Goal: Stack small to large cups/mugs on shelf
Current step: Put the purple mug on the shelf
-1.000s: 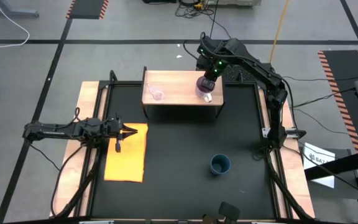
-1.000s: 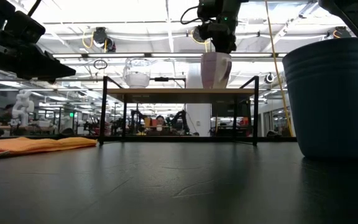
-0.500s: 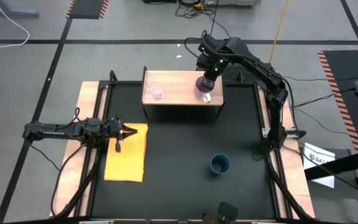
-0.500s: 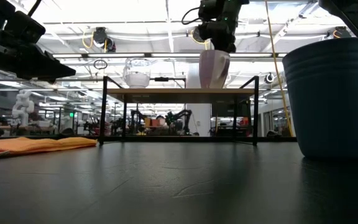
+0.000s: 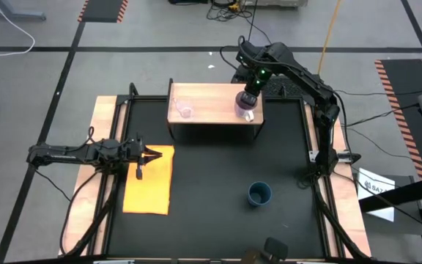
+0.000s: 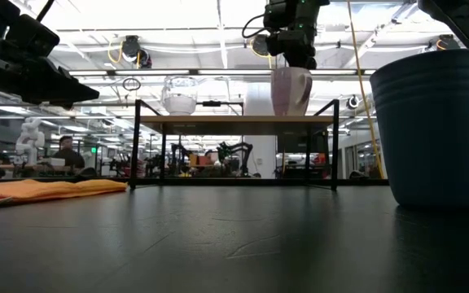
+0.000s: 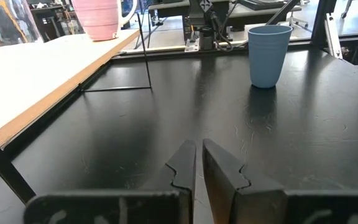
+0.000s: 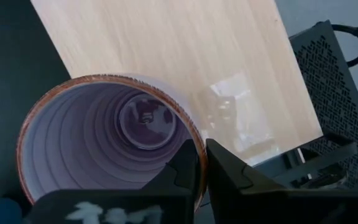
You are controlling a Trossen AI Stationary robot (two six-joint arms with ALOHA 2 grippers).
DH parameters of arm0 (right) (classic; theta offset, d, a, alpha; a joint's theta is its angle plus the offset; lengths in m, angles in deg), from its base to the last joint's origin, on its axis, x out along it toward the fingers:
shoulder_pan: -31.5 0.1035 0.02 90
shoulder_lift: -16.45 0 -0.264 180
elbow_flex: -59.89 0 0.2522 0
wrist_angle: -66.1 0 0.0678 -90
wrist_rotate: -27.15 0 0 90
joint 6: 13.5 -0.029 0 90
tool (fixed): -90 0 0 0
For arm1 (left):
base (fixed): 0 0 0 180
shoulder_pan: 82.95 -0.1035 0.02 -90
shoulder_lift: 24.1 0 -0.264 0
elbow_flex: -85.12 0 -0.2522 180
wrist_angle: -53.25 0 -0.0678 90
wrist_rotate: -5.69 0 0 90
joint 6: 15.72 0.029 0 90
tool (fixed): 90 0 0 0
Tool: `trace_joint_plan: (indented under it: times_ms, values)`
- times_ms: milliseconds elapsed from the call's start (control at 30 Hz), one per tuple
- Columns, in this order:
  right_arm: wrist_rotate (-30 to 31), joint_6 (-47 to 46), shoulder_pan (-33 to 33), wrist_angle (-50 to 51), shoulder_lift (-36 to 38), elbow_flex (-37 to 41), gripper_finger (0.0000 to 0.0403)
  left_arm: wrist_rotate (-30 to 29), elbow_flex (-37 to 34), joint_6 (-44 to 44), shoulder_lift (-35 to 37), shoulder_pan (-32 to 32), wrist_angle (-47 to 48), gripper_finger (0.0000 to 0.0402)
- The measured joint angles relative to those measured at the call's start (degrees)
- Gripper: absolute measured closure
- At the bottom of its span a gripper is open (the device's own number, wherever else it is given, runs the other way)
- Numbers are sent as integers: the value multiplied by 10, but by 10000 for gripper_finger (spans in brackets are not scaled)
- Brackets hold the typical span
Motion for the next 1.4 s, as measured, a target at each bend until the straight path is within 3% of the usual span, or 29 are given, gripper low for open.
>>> trace_joint_plan:
  times_ms: [1400]
  values:
    - [-23,-13,-5,0,0,0,393,0,0,-2,0,0,0,369]
